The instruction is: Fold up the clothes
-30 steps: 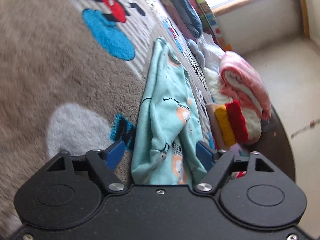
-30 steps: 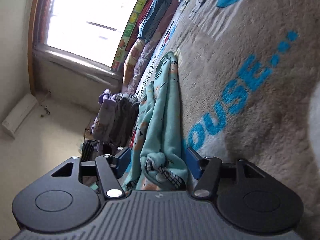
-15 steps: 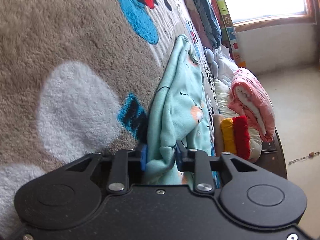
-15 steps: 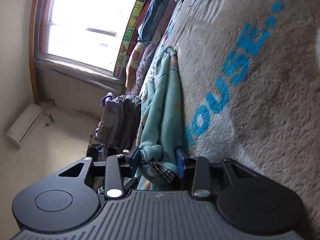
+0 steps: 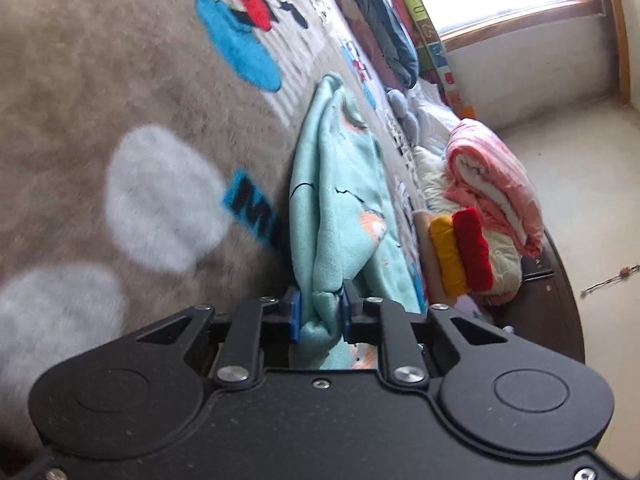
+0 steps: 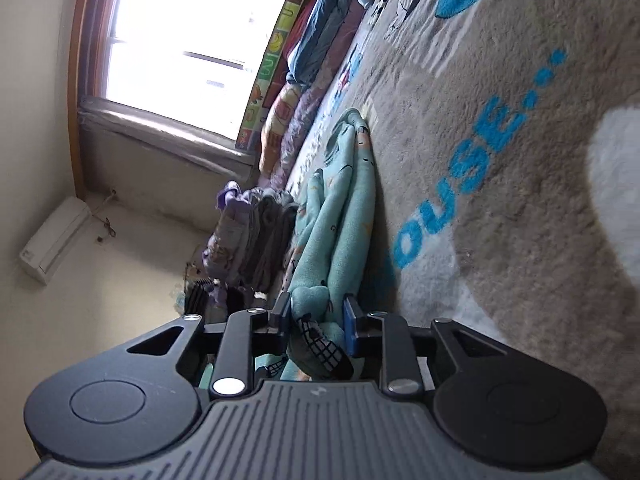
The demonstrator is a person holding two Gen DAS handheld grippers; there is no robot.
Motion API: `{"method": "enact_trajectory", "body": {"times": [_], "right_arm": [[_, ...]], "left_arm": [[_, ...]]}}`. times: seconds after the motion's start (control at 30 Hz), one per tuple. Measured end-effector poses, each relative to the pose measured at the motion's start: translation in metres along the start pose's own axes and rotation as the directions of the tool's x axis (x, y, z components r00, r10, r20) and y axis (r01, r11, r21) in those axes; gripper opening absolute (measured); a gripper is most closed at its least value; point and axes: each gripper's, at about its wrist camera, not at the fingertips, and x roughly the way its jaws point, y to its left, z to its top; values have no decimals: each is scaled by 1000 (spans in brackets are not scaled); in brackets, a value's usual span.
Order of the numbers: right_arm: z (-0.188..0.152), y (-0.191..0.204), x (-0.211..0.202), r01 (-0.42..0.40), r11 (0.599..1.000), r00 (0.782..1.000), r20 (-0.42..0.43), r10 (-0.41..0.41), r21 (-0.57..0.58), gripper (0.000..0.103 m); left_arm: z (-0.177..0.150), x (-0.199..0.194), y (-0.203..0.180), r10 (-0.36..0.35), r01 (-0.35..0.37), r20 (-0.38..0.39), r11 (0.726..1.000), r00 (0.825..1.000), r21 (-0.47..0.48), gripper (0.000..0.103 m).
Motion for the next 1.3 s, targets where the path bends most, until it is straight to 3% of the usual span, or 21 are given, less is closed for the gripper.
{"method": "enact_trajectory", "body": {"times": [0.1,0.2,0.3,0.37,0.43,0.47,0.53,0.6,0.63,0.67,0.7,0.77,0.8,0.83,0.9,0.93,1.13,1.23,1.3], "right_arm": [[-5,-7,-3,93,995,995,-40,-95,-34,27],[-6,-4,-1,115,991,991,-57,-118,-62,28],[-8,9,-14,102,988,994,-29,-106,-114,38],[-5,20,-25,95,981,995,-11,-98,-171,41],[-4,38,-34,121,939,992,8,-125,-321,45],[-4,47,-38,135,908,990,20,-139,-396,45],[-12,68,-44,164,783,982,25,-187,-600,45],[-34,84,-40,174,582,968,30,-249,-794,46],[-45,92,-38,169,463,959,38,-280,-870,46],[-54,94,-37,158,368,950,40,-309,-916,46],[-63,95,-36,143,276,940,43,-339,-951,46],[-78,95,-32,132,131,921,73,-382,-983,51],[-86,94,-29,125,60,911,91,-402,-990,51],[-91,94,-26,114,13,901,98,-423,-993,51],[-103,87,-19,112,-100,872,146,-467,-989,52],[-108,83,-15,106,-140,857,162,-490,-984,52],[-123,75,1,124,-303,865,252,-434,-945,54],[-127,70,8,135,-376,871,290,-396,-917,55],[-125,69,10,151,-404,875,312,-370,-902,64]], "left_arm": [[-3,-1,3,21,-21,-26,1000,999,15,18],[-7,-3,5,43,-41,-51,999,998,31,23],[-3,-18,-6,18,-14,-28,994,999,113,41],[-2,-31,-18,14,-14,0,976,1000,218,45],[-5,-44,-36,41,-56,47,920,998,387,45],[-11,-50,-46,59,-89,76,865,995,494,48],[-27,-58,-62,82,-146,125,714,989,685,56],[-49,-61,-68,96,-178,150,531,984,829,61],[-62,-62,-69,105,-188,158,428,982,884,64],[-75,-59,-67,118,-198,168,329,979,923,65],[-87,-55,-64,132,-206,179,228,975,952,66],[-106,-40,-59,175,-231,220,48,960,972,66],[-114,-32,-56,193,-241,242,-31,951,970,66],[-121,-25,-52,209,-247,265,-106,941,963,66],[-129,-13,-44,226,-258,309,-227,924,939,66],[-130,-8,-41,225,-266,326,-262,918,928,66],[-137,12,-27,185,-302,405,-415,895,858,66],[-137,19,-22,139,-318,419,-454,897,832,68],[-131,21,-19,97,-321,411,-472,907,821,75]]}}
